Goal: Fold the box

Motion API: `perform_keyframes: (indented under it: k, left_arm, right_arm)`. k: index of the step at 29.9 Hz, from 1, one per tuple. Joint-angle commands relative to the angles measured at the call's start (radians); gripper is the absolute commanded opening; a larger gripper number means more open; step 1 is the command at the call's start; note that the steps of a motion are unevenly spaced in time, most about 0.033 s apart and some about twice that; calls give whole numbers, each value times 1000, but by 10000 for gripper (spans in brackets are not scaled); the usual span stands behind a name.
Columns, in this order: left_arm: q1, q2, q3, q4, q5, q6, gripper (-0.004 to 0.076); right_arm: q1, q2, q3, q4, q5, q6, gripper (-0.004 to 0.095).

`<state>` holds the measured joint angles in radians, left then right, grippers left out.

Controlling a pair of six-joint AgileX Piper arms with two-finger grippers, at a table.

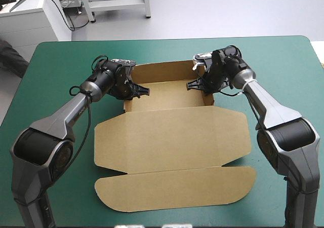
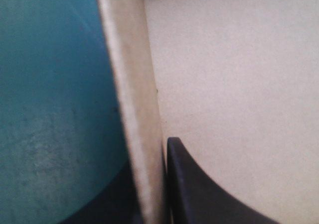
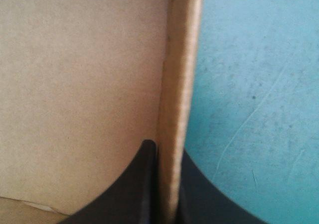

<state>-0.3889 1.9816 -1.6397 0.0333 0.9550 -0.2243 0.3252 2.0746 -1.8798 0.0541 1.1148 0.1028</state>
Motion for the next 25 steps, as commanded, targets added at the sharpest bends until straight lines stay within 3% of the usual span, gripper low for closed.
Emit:
perform_keyframes:
  k: [1,5,7,9,17,25]
  left_arm:
    - [-6,7,4,-86,24,107,166]
    - [3,5,2,-104,43,107,432]
    - [8,5,-16,-100,79,104,523]
    - [20,5,-43,-100,115,92,543]
    - [31,5,-251,-90,330,92,542]
    - [29,-43,-409,-88,340,103,542]
  right_arm:
    - [5,0,-60,43,-47,-59,115]
    - [5,0,-119,43,16,-68,401]
    - [5,0,-140,38,32,-68,543]
    - [5,0,-161,38,46,-68,611]
    - [5,-3,-269,-10,136,-55,621]
    - [5,-56,-342,-18,136,-52,622]
